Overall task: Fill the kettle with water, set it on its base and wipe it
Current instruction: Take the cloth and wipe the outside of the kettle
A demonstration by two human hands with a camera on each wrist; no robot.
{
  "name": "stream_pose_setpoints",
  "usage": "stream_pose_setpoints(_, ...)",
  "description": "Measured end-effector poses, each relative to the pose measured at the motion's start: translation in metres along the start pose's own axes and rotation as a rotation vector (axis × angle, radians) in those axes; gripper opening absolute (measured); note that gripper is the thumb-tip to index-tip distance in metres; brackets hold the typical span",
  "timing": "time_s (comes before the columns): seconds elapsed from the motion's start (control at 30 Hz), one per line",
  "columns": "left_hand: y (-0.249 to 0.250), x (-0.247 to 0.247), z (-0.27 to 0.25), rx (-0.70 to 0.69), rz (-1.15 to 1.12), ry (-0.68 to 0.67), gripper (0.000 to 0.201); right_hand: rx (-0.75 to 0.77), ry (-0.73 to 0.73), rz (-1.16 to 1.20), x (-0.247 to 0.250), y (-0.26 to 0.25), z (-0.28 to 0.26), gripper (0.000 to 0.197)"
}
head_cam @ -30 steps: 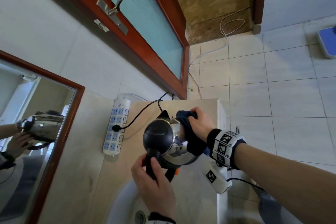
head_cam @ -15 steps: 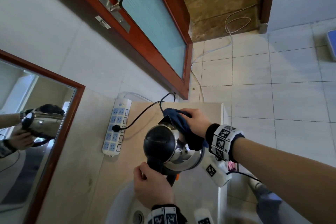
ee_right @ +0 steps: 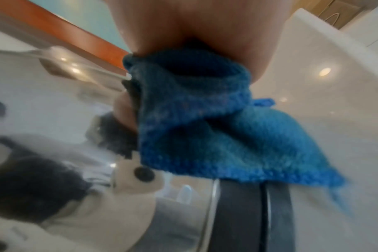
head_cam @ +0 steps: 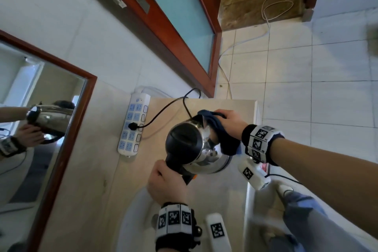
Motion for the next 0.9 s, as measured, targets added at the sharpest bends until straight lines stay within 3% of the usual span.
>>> stream_pose_setpoints(0.1,0.003,0.001,-0.001,-0.024,-0.003,0.017,0.039,-0.009,-0.001,-0.008,-0.002,-0.013,-0.006,0.028)
stream_pose_setpoints(0.3,-0.003,0.001,0.001,-0.047,0.029,0.045,0.036,0.137,0.073,0.173,-0.007,-0.038,-0.01,0.028)
stream_pose_setpoints(0.5,-0.005,0.001,0.002,-0.049,0.041,0.025,0.038,-0.031,0.002,0.016,-0.006,-0.02,-0.004,0.026)
stream_pose_setpoints(0.7,-0.009,0.0,0.005,-0.091,0.02,0.003,0.04,0.131,-0.014,0.182,-0.004,-0.054,-0.005,0.027)
stream_pose_setpoints(0.9,-0.008,0.001,0.012,-0.17,0.039,-0.034,0.038,0.006,-0.027,0.02,-0.001,-0.018,0.0,0.028)
Point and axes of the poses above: each hand's wrist, its own z-axis towards the middle knuckle, its own x-axis out of the back of the hand, y = z × x, the point moved 4 cm from there along z, towards the middle knuckle, and after that the axes turned 14 degrees about -y, right-handed, at the moved point
